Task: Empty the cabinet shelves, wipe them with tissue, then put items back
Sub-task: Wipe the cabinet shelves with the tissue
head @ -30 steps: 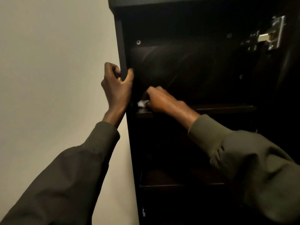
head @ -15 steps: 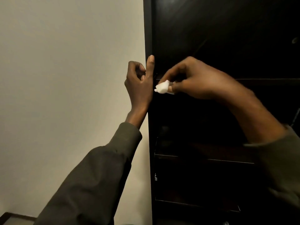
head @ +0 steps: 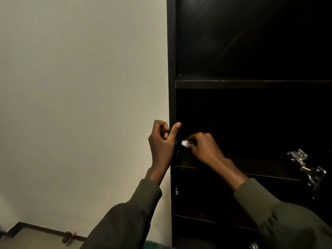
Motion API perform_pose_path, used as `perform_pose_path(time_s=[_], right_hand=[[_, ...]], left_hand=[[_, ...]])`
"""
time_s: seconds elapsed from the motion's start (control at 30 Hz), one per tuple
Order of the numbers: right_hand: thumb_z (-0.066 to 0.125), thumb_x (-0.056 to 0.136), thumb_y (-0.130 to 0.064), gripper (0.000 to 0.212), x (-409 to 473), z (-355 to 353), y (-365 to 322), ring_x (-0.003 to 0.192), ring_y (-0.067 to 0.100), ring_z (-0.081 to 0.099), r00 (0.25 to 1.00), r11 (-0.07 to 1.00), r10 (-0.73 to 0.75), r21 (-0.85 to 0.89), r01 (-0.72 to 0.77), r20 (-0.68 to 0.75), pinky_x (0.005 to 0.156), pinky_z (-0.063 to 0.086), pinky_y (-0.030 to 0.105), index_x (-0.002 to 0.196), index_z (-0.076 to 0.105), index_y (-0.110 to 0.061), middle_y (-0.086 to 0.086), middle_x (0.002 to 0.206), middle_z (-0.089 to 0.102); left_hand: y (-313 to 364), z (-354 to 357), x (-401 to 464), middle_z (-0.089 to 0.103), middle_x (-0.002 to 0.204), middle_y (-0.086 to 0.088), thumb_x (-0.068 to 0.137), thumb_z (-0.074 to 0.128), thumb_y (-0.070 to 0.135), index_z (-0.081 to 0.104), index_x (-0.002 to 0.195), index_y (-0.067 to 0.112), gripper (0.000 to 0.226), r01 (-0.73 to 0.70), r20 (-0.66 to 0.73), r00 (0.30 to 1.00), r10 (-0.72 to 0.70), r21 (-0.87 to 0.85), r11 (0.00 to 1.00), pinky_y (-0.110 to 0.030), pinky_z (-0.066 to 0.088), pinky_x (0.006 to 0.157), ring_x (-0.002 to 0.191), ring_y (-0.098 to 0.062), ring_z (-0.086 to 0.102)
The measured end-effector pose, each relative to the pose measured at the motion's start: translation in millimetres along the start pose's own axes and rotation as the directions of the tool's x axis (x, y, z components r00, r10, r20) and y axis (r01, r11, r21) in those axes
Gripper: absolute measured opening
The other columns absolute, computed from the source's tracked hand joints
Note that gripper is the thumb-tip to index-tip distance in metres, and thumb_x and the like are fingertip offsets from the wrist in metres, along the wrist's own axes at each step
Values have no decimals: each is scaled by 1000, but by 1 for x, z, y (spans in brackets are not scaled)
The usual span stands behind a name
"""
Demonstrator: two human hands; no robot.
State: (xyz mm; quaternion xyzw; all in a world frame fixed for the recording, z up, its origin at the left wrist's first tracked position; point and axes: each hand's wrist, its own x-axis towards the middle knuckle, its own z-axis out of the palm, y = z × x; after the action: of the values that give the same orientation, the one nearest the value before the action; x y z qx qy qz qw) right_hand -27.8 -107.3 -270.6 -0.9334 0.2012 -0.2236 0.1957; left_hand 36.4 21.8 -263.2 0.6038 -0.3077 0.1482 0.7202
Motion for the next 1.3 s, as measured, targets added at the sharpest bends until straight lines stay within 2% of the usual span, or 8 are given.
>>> perform_pose_path(time_s=[0.23,0.4,0.6,0.77,0.93,1.0,1.13,1.3], right_hand=[[65,86,-12,12,6,17,-19,87,25,66,1000,985,7,-171,-2,28,67,52,32,99,66,-13,7,93,66],[60,93,-12,9,3,20,-27,88,23,62,998,971,17,-237,-3,60,65,42,30,102,61,-12,6,98,62],[66,87,-6,25,-16,21,-29,101,20,59,999,993,9,-121,-3,47,86,52,31,110,62,-13,6,115,58],[59,88,3,37,-48,15,-38,115,20,53,997,996,-36,-74,40,64,98,47,31,122,59,-11,4,125,53],[63,90,-7,26,-67,-3,-28,100,7,57,986,996,-25,91,10,167,81,51,21,108,69,-24,-7,113,58],[60,92,-10,29,-61,-14,-15,95,2,52,992,992,30,118,-45,122,70,43,14,115,66,-26,-9,117,55],[61,92,-6,34,-42,-17,17,108,12,56,990,990,138,3,-138,-2,85,44,20,121,65,-23,-1,122,56],[62,85,1,35,-71,14,8,103,14,56,991,994,-94,-68,88,-93,88,44,17,113,71,-18,-1,109,58]], left_hand=[[-17,-5,-12,43,63,-6,88,68,36,45,79,6,39,18,52,998,-18,13,1000,-22,38,54,53,-6,37],[-19,-5,-10,43,64,-6,89,67,37,45,81,6,38,32,58,998,-33,23,999,-22,37,54,55,-7,38],[-19,-4,-11,44,65,-11,90,67,33,46,81,4,37,21,32,999,-21,20,1000,-21,38,56,55,-6,37],[-19,-3,-14,43,64,-10,89,67,34,45,80,4,39,20,19,1000,-21,11,1000,-20,37,55,55,-7,38],[-24,-7,-19,41,63,3,89,66,35,45,80,6,37,28,41,999,-29,13,1000,-16,36,54,55,-5,37],[-27,-8,-22,42,64,4,89,66,37,45,80,9,36,43,54,998,-45,22,999,-16,37,55,56,-5,38],[-31,-9,-29,43,64,7,87,65,40,45,79,11,36,48,34,998,-48,23,999,-16,38,55,57,-5,40],[-39,-6,-32,39,63,4,91,68,26,43,77,8,34,27,19,999,-28,20,999,-17,33,54,56,-6,35]])
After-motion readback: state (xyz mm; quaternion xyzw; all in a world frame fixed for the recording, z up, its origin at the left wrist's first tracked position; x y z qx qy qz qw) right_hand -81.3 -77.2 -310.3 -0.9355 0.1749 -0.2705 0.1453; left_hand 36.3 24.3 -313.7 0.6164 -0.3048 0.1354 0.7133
